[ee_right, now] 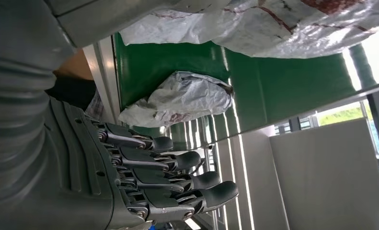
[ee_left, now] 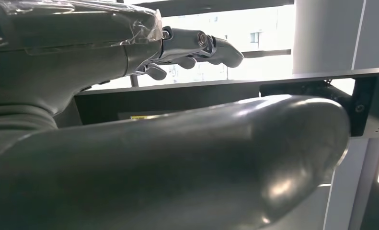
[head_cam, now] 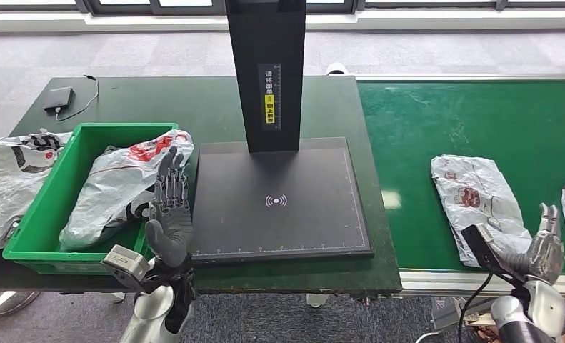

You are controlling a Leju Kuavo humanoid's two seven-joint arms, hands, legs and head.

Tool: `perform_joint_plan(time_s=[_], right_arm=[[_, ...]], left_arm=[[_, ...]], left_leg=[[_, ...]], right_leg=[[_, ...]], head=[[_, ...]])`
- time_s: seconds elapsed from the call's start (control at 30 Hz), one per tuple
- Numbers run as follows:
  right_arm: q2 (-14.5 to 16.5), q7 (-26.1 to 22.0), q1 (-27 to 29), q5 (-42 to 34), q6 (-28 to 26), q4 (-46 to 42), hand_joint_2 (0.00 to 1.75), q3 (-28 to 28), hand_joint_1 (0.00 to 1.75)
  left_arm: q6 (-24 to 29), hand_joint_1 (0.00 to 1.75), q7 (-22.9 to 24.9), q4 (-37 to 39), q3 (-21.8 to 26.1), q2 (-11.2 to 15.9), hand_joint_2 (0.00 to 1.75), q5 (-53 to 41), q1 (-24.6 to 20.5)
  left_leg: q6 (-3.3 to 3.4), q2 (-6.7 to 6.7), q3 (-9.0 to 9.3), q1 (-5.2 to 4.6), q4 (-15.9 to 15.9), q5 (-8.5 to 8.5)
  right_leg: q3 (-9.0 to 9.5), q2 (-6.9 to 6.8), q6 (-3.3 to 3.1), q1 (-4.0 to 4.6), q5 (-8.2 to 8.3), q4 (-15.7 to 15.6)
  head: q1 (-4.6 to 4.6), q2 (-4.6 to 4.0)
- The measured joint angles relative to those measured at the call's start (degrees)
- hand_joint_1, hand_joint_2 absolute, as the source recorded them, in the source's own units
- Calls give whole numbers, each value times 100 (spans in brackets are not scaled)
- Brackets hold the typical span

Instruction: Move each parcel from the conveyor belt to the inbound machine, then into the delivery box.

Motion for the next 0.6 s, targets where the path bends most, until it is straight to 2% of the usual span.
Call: perform_joint_plan(time_s=[0.23,0.6], right_arm=[[-167,355,-323,394,85,631,175,-3,0],[-338,811,-896,870,379,1067,175,-1,0]], left_arm=[[-6,0,0,-256,2,-10,0,-133,196],[-21,0,1,-430,56,-10,0,-56,257]], left_leg=[[0,-1,-2,1,-1,0],[4,-2,-2,0,0,3]], right_leg=[[0,-1,3,0,-3,1],[3,-5,4,-1,-1,1]], head=[[1,1],[0,1]])
